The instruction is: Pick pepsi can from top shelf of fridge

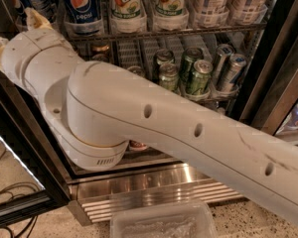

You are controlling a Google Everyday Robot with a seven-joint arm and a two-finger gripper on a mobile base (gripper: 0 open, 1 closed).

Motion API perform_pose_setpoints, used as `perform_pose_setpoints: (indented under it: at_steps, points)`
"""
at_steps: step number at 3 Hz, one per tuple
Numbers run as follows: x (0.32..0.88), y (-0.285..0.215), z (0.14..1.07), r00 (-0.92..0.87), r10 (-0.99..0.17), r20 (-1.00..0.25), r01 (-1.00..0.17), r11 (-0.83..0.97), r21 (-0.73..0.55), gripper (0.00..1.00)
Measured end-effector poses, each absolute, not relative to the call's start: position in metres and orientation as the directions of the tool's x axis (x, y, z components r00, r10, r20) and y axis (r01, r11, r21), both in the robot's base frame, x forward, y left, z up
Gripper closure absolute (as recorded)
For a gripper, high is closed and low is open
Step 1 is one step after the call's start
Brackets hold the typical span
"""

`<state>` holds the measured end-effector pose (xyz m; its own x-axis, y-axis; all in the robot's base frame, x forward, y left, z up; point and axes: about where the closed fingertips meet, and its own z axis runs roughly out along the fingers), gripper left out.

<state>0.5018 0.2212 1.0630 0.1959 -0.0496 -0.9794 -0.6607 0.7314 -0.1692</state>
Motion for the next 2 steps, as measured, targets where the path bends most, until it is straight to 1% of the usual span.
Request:
perform_pose_setpoints:
  at_steps: [1, 2]
  points:
    - [0.4998, 0.2244, 1.0531, 0.172, -0.036, -0.984, -0.634, 0.761, -0.138, 0.38]
    - [0.4996, 0.2210, 1.0481, 0.160, -0.041, -0.986, -0.576, 0.808, -0.127, 0.40]
